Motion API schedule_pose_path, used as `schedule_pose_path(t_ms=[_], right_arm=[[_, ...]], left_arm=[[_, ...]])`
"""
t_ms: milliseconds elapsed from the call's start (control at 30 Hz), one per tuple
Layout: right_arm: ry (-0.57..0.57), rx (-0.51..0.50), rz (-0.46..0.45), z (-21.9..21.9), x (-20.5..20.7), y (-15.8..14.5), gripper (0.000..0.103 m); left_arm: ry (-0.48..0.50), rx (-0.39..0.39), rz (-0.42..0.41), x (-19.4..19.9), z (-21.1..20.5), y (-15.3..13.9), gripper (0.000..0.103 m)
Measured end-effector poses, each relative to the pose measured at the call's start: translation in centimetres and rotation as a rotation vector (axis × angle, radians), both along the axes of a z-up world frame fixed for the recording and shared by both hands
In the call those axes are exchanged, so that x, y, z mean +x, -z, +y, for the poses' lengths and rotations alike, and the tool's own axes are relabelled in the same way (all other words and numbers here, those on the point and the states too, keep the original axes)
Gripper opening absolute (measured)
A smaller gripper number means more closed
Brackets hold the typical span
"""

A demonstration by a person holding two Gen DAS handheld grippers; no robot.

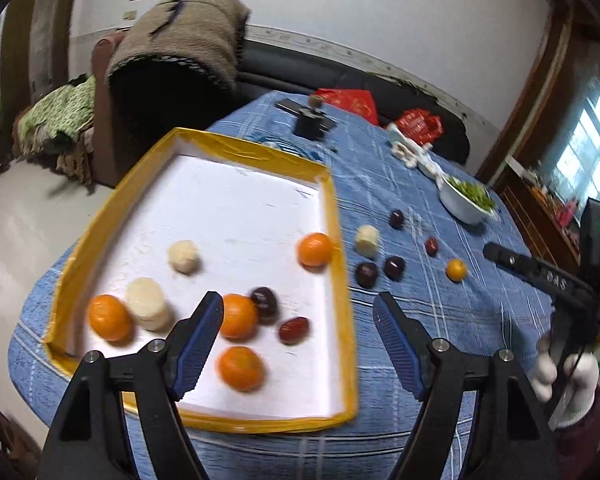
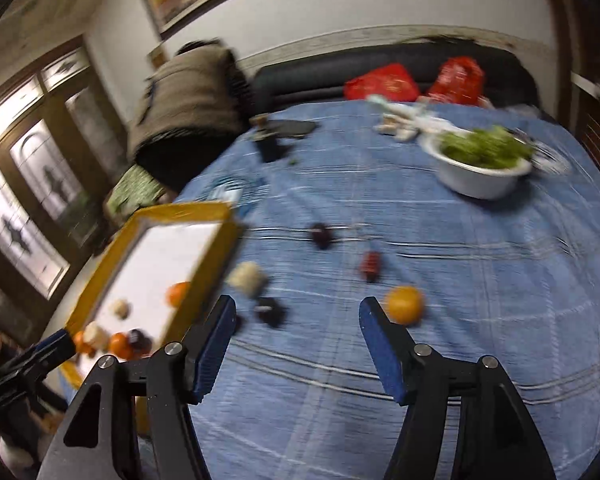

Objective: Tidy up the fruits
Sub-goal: 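Move both tools back over the remaining fruits on the tablecloth, then grasp the dark plum with the left tool while the right tool grasps the yellow tangerine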

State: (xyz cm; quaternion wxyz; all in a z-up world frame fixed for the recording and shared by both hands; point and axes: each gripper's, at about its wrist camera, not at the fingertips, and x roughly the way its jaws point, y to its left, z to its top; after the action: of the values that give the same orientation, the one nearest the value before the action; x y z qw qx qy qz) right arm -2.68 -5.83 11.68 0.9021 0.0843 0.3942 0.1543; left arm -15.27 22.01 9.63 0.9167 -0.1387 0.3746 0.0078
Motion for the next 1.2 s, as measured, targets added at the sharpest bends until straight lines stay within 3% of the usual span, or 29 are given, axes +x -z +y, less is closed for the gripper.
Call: schedule_pose_path(t_ms=[200, 467, 833, 900, 1067, 1200], right_arm=[[0.046, 0.036, 0.055, -3.4, 1.9, 1.9, 0.069], [0.038, -0.058, 0.103, -3.0, 4.6, 5.6, 0.068], [0.025, -0.082, 0.129, -3.1, 5.6, 7.4, 0.065], [0.025, -0.086, 0.127, -2.9, 5.6, 7.4, 0.065], [0.025, -0.092, 0.123, -2.9, 5.6, 7.4, 0.063], [0.036, -0.123, 0.116, -2.9, 5.6, 7.5, 0.05]], left_arm=[[0.076, 0.026, 0.044, 2.6, -3.6, 0.7, 0.076], [0.165, 0.116, 0.065, 6.6, -8.4, 1.1, 0.076], [0.228, 0.175, 0.14, 12.0, -12.4, 4.0, 0.076], [0.231, 0.174, 0.157, 12.9, -12.6, 4.6, 0.072], [0.26, 0.197, 0.196, 14.4, -13.3, 5.9, 0.043], [0.238, 0.199, 0.225, 15.2, -13.2, 6.7, 0.039]])
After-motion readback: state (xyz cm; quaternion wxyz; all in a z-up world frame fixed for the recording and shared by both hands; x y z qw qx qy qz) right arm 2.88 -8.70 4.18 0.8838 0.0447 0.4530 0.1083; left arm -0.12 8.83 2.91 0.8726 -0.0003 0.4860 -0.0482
